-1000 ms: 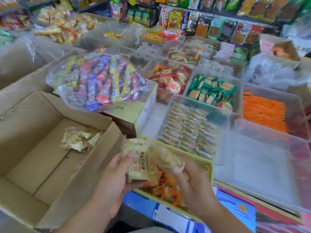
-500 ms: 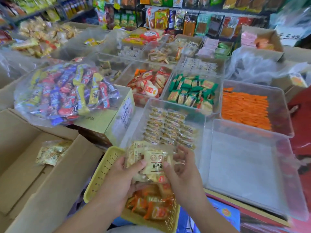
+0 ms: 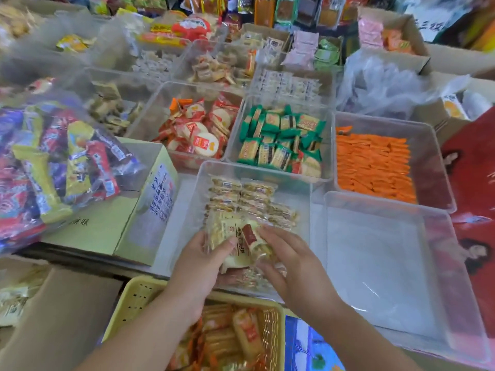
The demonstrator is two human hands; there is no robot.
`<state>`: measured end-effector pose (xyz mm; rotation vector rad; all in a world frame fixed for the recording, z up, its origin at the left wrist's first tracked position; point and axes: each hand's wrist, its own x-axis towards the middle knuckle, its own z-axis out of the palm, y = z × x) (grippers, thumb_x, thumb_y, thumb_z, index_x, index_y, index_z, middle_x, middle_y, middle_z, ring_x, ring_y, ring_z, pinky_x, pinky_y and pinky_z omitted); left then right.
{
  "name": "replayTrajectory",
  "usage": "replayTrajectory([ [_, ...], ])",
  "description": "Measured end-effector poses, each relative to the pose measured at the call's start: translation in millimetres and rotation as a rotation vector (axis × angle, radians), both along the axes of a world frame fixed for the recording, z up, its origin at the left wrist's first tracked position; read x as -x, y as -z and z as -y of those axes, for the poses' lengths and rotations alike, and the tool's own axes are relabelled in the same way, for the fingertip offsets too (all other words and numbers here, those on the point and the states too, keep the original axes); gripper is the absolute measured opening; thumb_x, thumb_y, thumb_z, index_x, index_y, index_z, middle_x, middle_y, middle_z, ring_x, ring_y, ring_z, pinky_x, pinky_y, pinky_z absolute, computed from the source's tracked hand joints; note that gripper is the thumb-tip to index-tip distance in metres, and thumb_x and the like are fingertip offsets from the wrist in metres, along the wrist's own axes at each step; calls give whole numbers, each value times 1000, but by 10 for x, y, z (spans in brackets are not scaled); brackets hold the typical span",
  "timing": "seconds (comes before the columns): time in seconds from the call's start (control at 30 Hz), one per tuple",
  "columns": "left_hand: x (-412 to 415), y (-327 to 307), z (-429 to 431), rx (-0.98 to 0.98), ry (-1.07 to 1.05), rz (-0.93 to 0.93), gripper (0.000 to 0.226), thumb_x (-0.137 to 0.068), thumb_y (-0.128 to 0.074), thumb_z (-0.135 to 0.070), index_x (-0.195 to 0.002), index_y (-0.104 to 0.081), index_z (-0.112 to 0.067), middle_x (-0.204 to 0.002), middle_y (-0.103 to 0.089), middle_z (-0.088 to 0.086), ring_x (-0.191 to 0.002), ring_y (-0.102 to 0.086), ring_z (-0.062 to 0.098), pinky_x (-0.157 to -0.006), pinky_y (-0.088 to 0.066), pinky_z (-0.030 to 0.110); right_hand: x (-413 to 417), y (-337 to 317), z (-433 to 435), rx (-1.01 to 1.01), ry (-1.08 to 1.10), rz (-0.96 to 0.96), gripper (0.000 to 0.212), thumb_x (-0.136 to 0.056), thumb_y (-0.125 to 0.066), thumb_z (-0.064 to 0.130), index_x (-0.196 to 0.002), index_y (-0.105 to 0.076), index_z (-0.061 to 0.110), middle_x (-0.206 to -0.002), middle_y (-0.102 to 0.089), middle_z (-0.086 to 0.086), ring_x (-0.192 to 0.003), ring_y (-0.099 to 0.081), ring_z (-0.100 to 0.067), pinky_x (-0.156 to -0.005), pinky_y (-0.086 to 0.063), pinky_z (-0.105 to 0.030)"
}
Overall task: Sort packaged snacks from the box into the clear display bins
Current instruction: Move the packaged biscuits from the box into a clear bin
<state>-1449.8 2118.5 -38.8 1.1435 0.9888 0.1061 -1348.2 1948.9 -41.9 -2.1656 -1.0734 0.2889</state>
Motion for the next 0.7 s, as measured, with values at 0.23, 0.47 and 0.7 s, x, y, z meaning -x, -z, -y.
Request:
replayTrajectory([
  [0.23,34,399,-490,-674,162,-116,42,-88,-76,-45,-118,-48,-51,-103,-67,-34,-92,-63,-14,-75,-52,27,-868,-29,-188,191,129,149,37,-100,-60,19,-137,-60,18,-125,-61,-4,-103,-62,-29,-83,-53,-37],
  [0.47,116,590,-560,-771,256,-139,50,-86,-68,-56,-129,-44,-47,-110,-63,-30,-98,-60,-10,-81,-50,30,-1594,-21,-583,801,-84,361,46,-95,-52,2,-133,-47,28,-100,-50,1,-88,-41,-22,-70,-56,-46],
  [0.7,133,661,-586,-828,299,-134,60,-86,-65,-60,-137,-39,-43,-115,-60,-18,-100,-59,8,-80,-47,31,-1694,325,-878,973,-178,507,56,-87,-53,-1,-136,-48,24,-102,-67,-4,-104,-56,-32,-89,-45,-46],
])
